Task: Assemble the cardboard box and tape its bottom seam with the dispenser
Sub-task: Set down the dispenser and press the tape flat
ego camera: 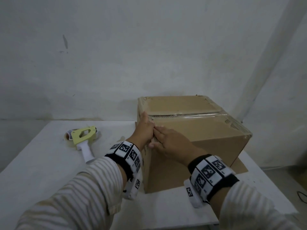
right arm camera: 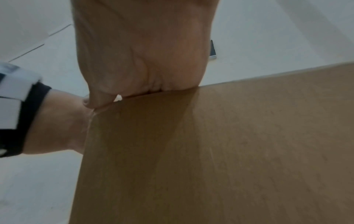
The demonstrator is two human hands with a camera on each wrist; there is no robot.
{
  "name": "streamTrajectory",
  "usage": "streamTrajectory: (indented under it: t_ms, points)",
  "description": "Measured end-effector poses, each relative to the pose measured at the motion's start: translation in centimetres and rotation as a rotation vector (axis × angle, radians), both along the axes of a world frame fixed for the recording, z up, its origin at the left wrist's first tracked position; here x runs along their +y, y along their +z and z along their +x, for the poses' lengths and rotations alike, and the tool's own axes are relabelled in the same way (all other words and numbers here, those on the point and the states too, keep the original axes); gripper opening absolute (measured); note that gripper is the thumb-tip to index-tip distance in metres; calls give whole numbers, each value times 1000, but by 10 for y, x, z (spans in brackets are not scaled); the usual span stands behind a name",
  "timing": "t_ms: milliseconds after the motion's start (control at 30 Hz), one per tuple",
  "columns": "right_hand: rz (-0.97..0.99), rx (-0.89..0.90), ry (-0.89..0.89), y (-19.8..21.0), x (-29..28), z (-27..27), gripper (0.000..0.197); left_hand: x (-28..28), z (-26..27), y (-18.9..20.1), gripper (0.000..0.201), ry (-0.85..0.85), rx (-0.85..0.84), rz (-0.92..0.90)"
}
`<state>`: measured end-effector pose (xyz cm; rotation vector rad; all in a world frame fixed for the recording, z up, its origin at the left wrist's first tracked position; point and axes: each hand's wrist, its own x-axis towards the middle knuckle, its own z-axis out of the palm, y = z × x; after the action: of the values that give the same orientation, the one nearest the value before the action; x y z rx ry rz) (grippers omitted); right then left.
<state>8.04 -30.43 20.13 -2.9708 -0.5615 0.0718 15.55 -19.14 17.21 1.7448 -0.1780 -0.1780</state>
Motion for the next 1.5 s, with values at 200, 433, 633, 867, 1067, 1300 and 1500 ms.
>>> streamTrajectory:
  t_ms: [200,433,633,867,1067,1300,1500]
  points:
    - [122,-148,-66,-12,9,0,73,0,25,14,74,25,50,44]
    - [124,-215,-136,-7,22,11,35,1,55,26,72,59,77,162]
    - [145,-169,-154,-5,17,24,33,2,69,31,85,69,141,100]
    - [120,-293,-135,-11,22,22,35,4,75,25,84,58,134,-37]
    - [110,-304,-132,-12,23,21,32,5,58,17,68,55,106,15]
    - [78,-190,22,-2,4,15,66,0,9,23,62,82,82,52]
    - [33,-71,177,3,-41,0,62,-19,-40,32,37,156,12,231]
